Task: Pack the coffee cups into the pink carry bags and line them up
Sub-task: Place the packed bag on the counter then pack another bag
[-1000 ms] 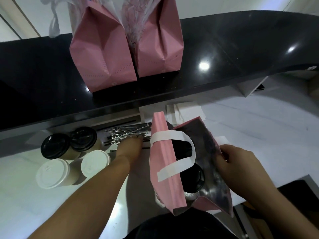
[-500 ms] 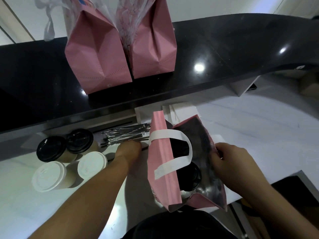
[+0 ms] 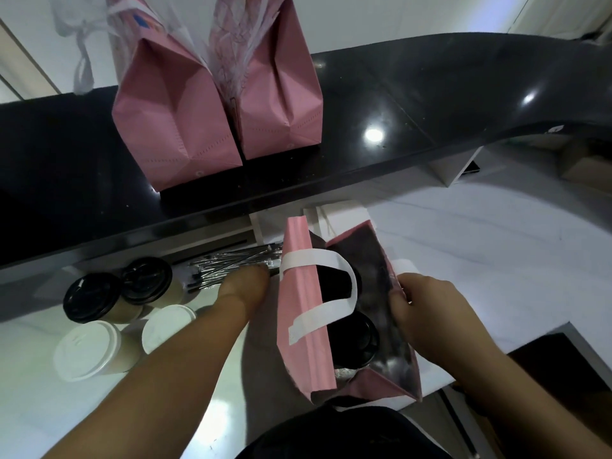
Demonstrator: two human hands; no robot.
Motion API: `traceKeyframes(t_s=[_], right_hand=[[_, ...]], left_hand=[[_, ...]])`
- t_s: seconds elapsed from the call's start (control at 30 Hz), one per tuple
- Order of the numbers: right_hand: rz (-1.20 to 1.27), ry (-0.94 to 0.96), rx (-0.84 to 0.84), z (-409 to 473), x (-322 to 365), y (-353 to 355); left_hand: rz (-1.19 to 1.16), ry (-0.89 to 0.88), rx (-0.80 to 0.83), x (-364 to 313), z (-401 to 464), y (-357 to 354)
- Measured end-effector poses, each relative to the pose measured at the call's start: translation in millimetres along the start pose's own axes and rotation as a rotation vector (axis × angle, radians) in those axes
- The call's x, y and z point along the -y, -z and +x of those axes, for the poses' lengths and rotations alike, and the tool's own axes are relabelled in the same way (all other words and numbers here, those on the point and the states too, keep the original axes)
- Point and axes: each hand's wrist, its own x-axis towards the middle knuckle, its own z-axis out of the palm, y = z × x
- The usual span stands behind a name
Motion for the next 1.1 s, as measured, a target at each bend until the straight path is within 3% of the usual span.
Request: traceKeyframes(t_s=[0.3,0.53,0.63,0.77,0.9,1.1], right_hand=[[0.02,0.007,0.082,4.4,3.1,4.5],[0.028,0.044,0.076,-0.3,2.5,9.9],[0.049,0.041,0.073,-1.9,1.7,9.8],[0.113,0.017,0.095,-2.3,2.0,10.7],[0.145,-0.006,0.107,-4.9,1.3,10.2],[0.188,-0.032,0.068,-5.8,-0.3,12.3]], left_hand=[[-0.304,0.156,-0.131,0.9,-28.1,56.2],[-0.448,0.17,-0.292,2.8,-113.2,116.1],[-0.662,0.127,-0.376,-4.9,-157.4,150.9],[-0.85,-0.054,-0.262,-43.3,-190.4,183.4],[-0.836,-0.106,-0.104,-90.4,-181.0,186.7],[-0.493,-0.162,-0.051,-138.4,-152.3,180.6]])
